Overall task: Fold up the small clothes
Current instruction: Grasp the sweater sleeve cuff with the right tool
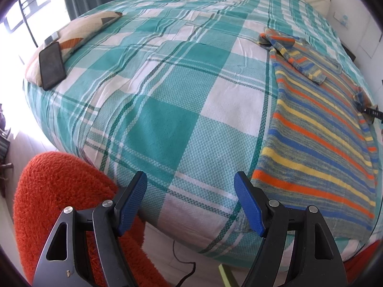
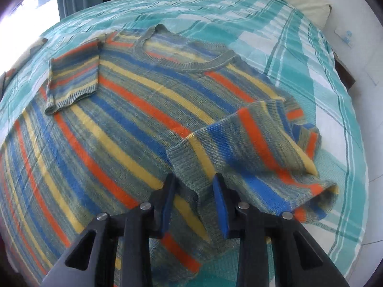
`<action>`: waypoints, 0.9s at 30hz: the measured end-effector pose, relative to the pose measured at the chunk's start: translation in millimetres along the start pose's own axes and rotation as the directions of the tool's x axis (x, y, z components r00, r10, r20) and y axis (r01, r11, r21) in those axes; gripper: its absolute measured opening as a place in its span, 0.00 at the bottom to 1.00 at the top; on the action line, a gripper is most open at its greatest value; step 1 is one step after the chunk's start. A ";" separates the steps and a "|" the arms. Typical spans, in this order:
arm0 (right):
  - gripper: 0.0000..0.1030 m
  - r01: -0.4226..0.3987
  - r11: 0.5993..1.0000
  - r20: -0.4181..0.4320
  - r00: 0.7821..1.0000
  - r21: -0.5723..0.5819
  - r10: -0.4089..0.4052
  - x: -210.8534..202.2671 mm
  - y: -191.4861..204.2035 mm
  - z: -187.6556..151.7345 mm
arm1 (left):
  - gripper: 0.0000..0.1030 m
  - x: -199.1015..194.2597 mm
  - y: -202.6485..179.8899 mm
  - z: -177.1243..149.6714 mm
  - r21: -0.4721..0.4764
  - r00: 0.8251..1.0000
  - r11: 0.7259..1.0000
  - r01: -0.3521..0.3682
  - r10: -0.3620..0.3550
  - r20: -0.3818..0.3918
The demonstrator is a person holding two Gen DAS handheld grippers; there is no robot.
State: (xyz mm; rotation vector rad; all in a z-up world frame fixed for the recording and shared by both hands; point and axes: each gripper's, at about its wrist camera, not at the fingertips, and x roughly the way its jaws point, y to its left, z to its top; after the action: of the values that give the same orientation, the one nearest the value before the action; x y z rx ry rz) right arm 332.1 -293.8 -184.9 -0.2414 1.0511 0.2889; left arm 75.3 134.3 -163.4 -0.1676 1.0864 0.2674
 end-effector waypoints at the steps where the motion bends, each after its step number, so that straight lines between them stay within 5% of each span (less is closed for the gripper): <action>1: 0.03 -0.040 0.997 0.021 0.999 0.073 0.038 -6.1 -13.3 1.8 | 0.75 2.0 -0.3 0.1 -0.001 1.000 1.000 0.002 -0.002 -0.006; 3: 0.02 -0.133 0.973 0.092 0.989 0.188 0.118 -28.3 -39.9 2.7 | 0.75 5.9 -1.9 0.7 0.003 1.000 1.000 0.004 -0.004 -0.016; 6: 0.02 -0.126 0.949 0.175 0.982 0.289 0.077 -72.1 -85.3 0.6 | 0.75 10.2 -3.8 0.9 0.003 0.999 1.000 0.008 -0.008 -0.032; 9: 0.02 -0.043 0.912 0.216 0.975 0.408 -0.050 -113.4 -142.8 -9.6 | 0.75 9.8 -4.5 -0.5 0.004 0.999 1.000 0.007 -0.006 -0.031; 13: 0.02 0.085 0.825 0.165 0.963 0.559 -0.211 -140.1 -215.1 -32.3 | 0.75 9.0 -7.6 -1.9 0.016 1.000 1.000 0.000 0.001 -0.028; 18: 0.02 0.132 0.730 0.088 0.963 0.671 -0.255 -147.3 -253.0 -70.6 | 0.75 9.8 -15.3 -3.6 0.054 0.999 0.998 -0.016 0.017 -0.027; 27: 0.02 0.290 0.676 -0.088 0.944 0.678 -0.317 -112.4 -258.1 -123.0 | 0.75 10.5 -20.3 -6.5 0.085 0.999 0.996 -0.025 0.028 -0.030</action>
State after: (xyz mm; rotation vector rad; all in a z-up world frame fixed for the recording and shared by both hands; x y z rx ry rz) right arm 269.1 -589.4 -130.0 0.2663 0.9943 -0.4130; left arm 80.3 114.6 -175.6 -0.0814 1.1295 0.2426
